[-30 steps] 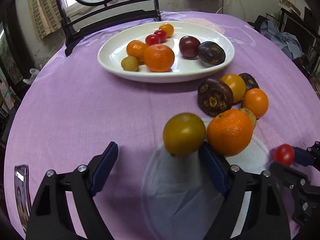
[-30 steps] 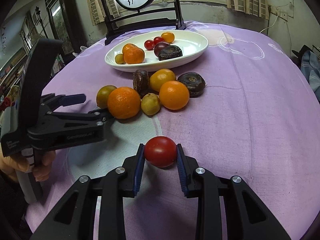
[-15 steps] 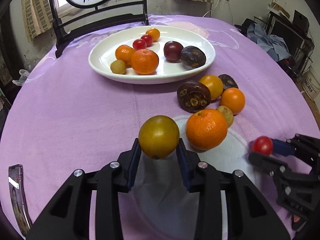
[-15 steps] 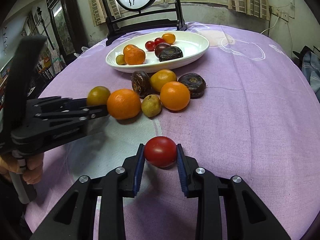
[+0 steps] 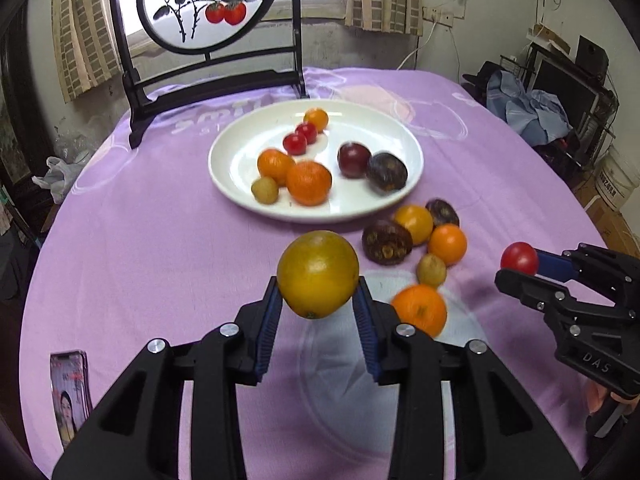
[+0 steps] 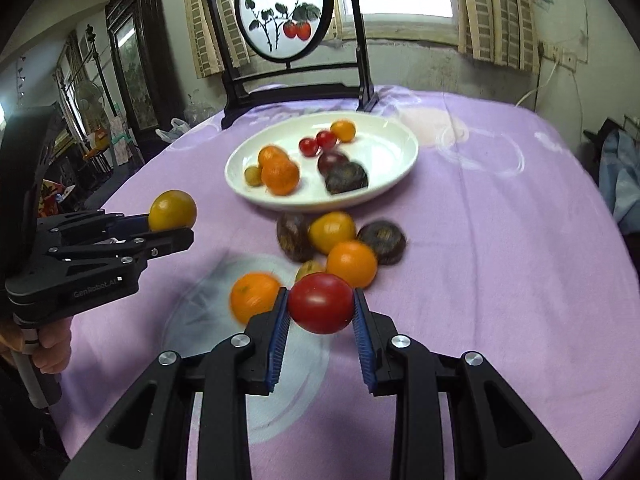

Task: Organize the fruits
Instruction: 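Carry the red tomato and yellow-brown fruit onto the white plate and release, then move both open tools back to the remaining fruits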

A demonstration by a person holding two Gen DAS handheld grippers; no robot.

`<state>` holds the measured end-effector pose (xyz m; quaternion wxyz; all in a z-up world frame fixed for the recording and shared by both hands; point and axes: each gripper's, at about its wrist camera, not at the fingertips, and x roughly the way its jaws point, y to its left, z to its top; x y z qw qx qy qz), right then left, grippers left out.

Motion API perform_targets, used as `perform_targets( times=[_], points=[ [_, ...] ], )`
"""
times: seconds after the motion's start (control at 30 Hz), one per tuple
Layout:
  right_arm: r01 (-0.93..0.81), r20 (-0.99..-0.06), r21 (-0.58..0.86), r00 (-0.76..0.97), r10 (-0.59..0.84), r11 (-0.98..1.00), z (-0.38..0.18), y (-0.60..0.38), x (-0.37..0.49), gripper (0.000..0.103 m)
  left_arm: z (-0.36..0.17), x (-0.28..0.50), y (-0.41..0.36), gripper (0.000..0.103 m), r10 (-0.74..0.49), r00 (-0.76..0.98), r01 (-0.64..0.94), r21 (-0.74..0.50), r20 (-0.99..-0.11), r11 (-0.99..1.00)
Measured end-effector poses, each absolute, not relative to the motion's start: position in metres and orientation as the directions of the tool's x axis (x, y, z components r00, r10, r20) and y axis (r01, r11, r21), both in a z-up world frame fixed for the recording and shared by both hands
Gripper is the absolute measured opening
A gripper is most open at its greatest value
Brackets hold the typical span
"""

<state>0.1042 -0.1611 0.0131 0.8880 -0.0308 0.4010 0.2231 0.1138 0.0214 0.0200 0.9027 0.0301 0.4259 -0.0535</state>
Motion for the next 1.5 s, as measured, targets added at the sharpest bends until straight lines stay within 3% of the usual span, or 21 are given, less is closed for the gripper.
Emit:
perform_targets(
  times=[0.3, 0.93, 1.0, 1.07, 1.1, 1.27, 1.37, 1.5],
  points=[
    [-0.455, -0.7, 0.05, 0.619, 0.357, 0.889, 0.039, -0.135, 0.168, 0.031, 0.036, 0.183, 0.023, 0.035, -0.016, 0.651, 0.065, 0.035, -0.759, 0.997],
    [-0.394, -0.759, 0.037, 0.587, 0.282, 0.919, -0.001, -0.092, 0.282, 0.032, -0.013, 0.319, 0.049, 0.036, 0.075, 0.529, -0.122, 0.012, -0.845, 0.993],
    [-0.368, -0.75, 0.06, 0.597, 0.285, 0.928, -0.002, -0.096, 0.288, 0.036, -0.014, 0.323, 0.049, 0.042, 0.096, 0.528, -0.141, 0.024, -0.844, 0.99],
    [-0.357, -0.757, 0.043, 0.598, 0.264, 0.933, -0.002, -0.096, 0.291, 0.057, -0.008, 0.319, 0.047, 0.059, 0.142, 0.548, -0.164, 0.061, -0.824, 0.985],
    [-0.362, -0.753, 0.04, 0.602, 0.267, 0.931, 0.0, -0.097, 0.29, 0.057, -0.004, 0.316, 0.046, 0.065, 0.171, 0.558, -0.179, 0.083, -0.812, 0.98],
    [-0.357, -0.722, 0.049, 0.633, 0.28, 0.933, 0.014, -0.11, 0.27, 0.057, 0.025, 0.29, 0.039, 0.067, 0.195, 0.6, -0.174, 0.111, -0.776, 0.978],
    [-0.361, -0.72, 0.069, 0.627, 0.296, 0.93, 0.019, -0.122, 0.253, 0.057, 0.038, 0.266, 0.033, 0.077, 0.192, 0.623, -0.157, 0.119, -0.759, 0.98],
    [-0.349, -0.736, 0.046, 0.622, 0.268, 0.936, 0.013, -0.135, 0.223, 0.058, 0.042, 0.23, 0.022, 0.078, 0.15, 0.644, -0.111, 0.103, -0.75, 0.989]
  ],
)
